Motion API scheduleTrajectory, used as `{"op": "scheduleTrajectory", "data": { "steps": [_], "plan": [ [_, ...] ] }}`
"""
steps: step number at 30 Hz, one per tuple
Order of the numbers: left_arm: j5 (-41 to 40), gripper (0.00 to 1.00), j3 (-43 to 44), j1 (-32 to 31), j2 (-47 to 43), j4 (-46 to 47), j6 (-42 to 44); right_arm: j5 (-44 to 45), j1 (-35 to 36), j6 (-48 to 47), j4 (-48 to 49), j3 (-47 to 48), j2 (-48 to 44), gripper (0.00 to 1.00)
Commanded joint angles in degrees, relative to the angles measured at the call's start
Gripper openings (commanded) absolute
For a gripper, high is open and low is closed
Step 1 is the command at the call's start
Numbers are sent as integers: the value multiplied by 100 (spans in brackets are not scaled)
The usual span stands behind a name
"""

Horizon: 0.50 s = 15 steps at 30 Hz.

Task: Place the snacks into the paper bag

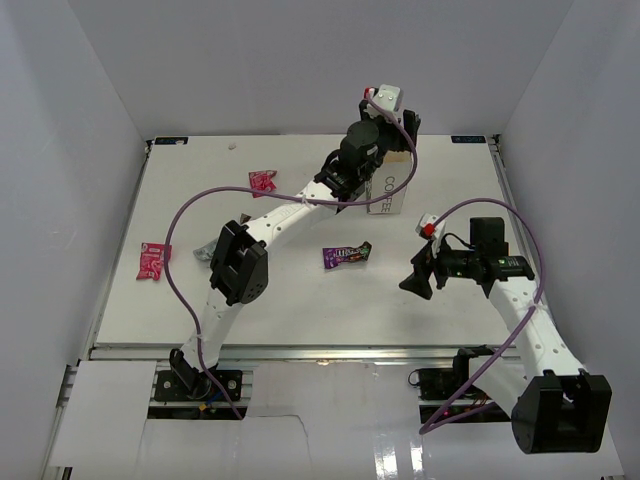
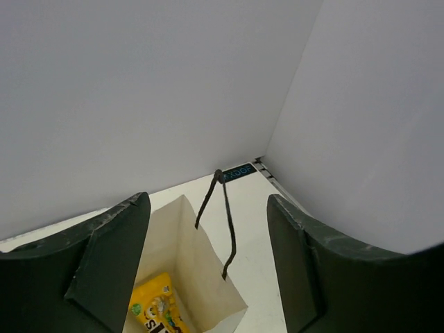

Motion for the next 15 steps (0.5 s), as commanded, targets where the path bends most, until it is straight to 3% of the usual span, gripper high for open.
{"op": "scheduleTrajectory", "data": {
  "steps": [1, 2, 3, 4, 6, 7, 8, 10, 15],
  "plan": [
    [833, 79, 108, 5, -560, 11, -259, -773, -23, -1167, -331, 288, 319, 82],
    [1009, 79, 65, 14, -683, -24, -320, -976, -6, -1818, -1037, 447, 460, 82],
    [1393, 81, -119, 5, -1006, -155, -330, -1317, 29, -3373, -1462, 788, 827, 82],
    [1597, 82, -303, 14, -1235, -208, -321, -1390, 64, -4094, -1832, 948, 1039, 82],
    [1993, 84, -847, 14, -1780, -252, -303, -1156, 318, -4968, -2301, 1291, 1661, 84],
    [2169, 85, -1502, 14, -2392, -305, -312, -710, 467, -5171, -2162, 1649, 2092, 94],
    [2162, 86, -1848, 14, -2737, -366, -312, -705, 634, -5173, -2161, 1836, 2096, 98],
    [1761, 87, -2865, 23, -3762, -603, -513, 153, 1240, -5095, -1784, 2196, 2709, 93],
    [520, 88, -4389, 58, -5778, -2147, -1084, 1772, 2375, -3699, -878, 3435, 4063, 90]
  ]
}}
